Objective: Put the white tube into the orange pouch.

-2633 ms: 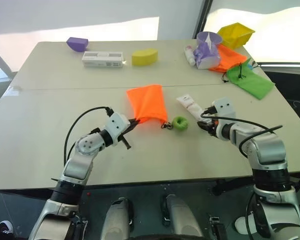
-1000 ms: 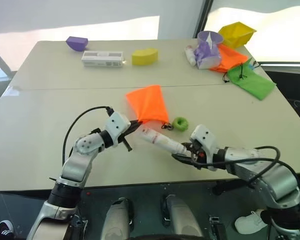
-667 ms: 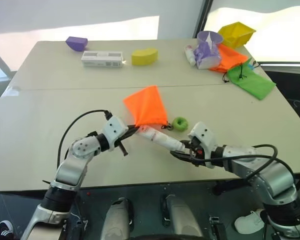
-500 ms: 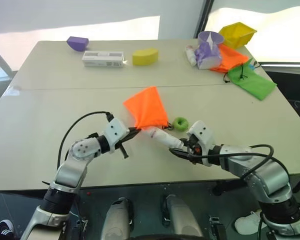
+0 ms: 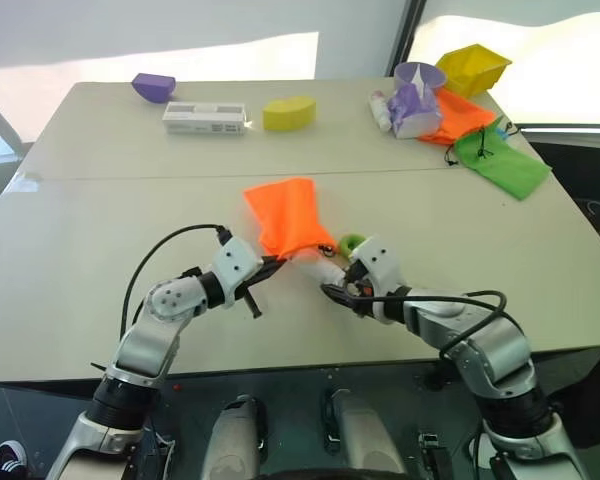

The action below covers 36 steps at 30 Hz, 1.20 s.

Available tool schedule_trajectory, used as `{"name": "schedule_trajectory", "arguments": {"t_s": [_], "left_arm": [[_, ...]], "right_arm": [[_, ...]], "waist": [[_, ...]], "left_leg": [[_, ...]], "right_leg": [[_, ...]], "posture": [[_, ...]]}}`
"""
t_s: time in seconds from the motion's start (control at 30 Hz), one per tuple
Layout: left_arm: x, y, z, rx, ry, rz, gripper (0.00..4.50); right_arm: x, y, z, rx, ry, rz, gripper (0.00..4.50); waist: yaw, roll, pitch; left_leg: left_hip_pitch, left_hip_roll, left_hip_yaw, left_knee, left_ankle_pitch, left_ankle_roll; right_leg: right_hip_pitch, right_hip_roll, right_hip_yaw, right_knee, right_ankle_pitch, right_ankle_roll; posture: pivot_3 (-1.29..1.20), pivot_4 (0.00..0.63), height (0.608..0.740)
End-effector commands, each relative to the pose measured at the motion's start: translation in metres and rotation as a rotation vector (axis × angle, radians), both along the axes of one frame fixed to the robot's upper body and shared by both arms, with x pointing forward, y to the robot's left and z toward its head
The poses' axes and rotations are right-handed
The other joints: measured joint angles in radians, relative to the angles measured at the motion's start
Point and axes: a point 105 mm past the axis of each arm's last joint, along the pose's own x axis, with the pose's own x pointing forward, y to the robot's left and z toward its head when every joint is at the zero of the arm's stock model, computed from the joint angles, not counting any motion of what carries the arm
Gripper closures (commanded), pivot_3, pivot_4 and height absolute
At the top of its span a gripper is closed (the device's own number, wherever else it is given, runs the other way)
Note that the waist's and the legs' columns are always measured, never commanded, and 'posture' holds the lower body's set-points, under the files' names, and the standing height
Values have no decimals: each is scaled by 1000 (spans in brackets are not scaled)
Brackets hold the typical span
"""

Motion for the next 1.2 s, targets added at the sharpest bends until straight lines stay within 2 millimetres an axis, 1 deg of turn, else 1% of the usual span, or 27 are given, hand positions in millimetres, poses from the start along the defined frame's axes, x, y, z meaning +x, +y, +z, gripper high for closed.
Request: {"name": "schedule_trajectory", "arguments": {"t_s": [0.03,0.17,0.27,0.33,0.37,0.43,0.53,0.63,0.7,0.77,0.8,0.97,1.03,1.1,1.2], "left_arm": [[-9,-11,8,-18,-24,-54,4500],[-9,-8,5,-11,-20,-49,4500],[-8,-4,4,0,-22,-44,4500],[-8,-3,4,4,-27,-46,4500],[-9,-4,5,1,-26,-51,4500],[-11,-6,8,-15,-24,-70,4500],[-12,-6,9,-22,-18,-76,4500],[-11,-2,8,-9,-18,-74,4500],[-11,1,8,0,-19,-70,4500],[-11,4,6,12,-15,-75,4500],[-12,5,6,19,-13,-78,4500],[-12,10,3,49,-19,-83,4500],[-10,14,4,56,-24,-81,4500],[-8,16,6,57,-35,-69,4500],[-5,13,9,26,-36,-59,4500]], "right_arm": [[10,-1,23,14,-93,-44,2691],[5,-12,27,0,-92,-4,2691],[2,-15,33,44,-79,19,2691],[7,-19,35,83,-64,-25,2691],[10,-21,33,72,-63,-48,2691],[13,-19,29,62,-57,-74,2691],[11,-14,29,45,-67,-65,2691],[11,-25,26,2,-74,-76,2691],[11,-35,23,-25,-66,-88,2691],[15,-45,23,-27,-64,-120,2691],[16,-47,23,-26,-67,-126,2691],[16,-48,34,38,-75,-116,2691],[11,-47,40,68,-84,-78,2691],[2,-40,44,107,-72,-18,2691],[-6,-32,43,115,-63,34,2691]], "waist": [[0,0,0],[2,0,0],[1,0,0],[1,0,0],[-1,0,0],[-1,0,0],[-1,0,0],[0,0,0],[0,0,0],[1,0,0],[0,0,0],[0,0,0],[0,0,0],[1,0,0],[1,0,0]], "left_leg": [[0,0,0,0,0,0],[0,0,0,1,0,0],[0,0,0,1,0,0],[0,0,0,1,0,0],[0,0,0,1,0,0],[1,0,0,1,0,0],[1,0,0,1,0,0],[2,0,0,1,0,0],[2,0,0,1,0,0],[2,0,0,1,0,0],[2,0,0,1,0,0],[2,0,0,1,0,0],[2,0,0,1,0,0],[2,0,0,1,0,0],[2,0,0,1,0,0]], "right_leg": [[0,0,0,0,0,0],[0,-1,0,0,0,0],[1,-1,0,-1,0,0],[1,-1,0,0,0,0],[0,0,0,0,0,0],[0,1,0,1,0,0],[0,0,0,3,0,0],[0,0,0,3,0,0],[0,0,0,3,0,0],[1,0,0,3,0,0],[1,0,0,3,0,0],[0,0,0,4,0,0],[0,0,0,4,0,0],[0,0,0,4,0,0],[0,0,0,4,0,0]], "posture": [[0,150,740],[0,150,740],[0,150,740],[0,150,740],[0,150,740],[0,150,740],[0,150,740],[0,150,740],[0,150,740],[0,150,740],[0,150,740],[0,150,740],[0,150,740],[0,150,740],[0,150,740]]}}
